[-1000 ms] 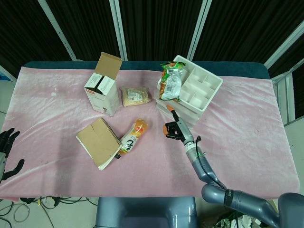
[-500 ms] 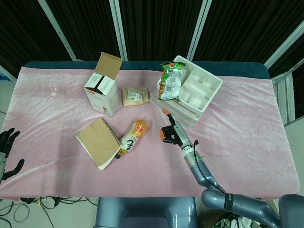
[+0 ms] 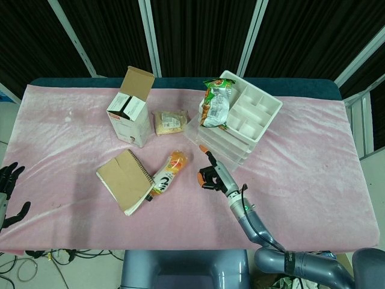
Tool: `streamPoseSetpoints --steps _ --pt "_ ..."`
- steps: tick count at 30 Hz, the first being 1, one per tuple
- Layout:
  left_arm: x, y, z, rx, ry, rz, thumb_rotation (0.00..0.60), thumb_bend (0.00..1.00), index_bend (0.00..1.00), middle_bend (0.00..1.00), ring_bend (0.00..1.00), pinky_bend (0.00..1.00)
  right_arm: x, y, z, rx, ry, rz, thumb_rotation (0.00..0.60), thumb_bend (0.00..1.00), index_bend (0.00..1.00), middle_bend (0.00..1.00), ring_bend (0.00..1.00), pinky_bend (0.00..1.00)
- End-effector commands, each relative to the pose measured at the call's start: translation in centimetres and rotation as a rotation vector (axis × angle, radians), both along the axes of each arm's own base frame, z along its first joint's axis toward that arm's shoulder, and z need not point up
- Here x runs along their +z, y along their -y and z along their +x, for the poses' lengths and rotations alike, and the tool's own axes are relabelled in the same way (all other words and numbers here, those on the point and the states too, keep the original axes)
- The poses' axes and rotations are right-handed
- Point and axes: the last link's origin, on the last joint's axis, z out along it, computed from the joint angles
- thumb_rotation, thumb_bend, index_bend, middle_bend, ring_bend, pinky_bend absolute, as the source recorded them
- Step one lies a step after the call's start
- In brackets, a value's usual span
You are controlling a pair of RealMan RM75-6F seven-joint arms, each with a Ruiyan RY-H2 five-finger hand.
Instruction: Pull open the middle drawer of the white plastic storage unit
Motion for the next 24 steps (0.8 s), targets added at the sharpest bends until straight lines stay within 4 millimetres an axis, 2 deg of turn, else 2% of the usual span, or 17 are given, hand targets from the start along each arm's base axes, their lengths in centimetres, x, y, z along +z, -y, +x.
streamPoseSetpoints --steps 1,13,24 --pt "0.0 0.0 0.0 0.001 0.0 0.001 0.6 0.36 0.07 0.02 0.0 0.0 -0.1 -0.3 0.1 0.005 0.002 0.002 0.6 0.53 0.0 0.8 0.84 0.87" --pt "0.0 0.0 0.0 0.008 -0.004 0.002 0.6 0.36 0.07 0.02 0.0 0.0 -0.5 -1.8 0.5 0.017 0.005 0.027 0.6 0.53 0.0 0.79 0.84 0.87" --pt "0.0 0.0 0.0 0.009 -0.006 0.001 0.6 0.36 0.07 0.02 0.0 0.0 -1.1 -1.9 -0.1 -0.011 -0.02 0.03 0.6 0.53 0.0 0.79 0.84 0.87"
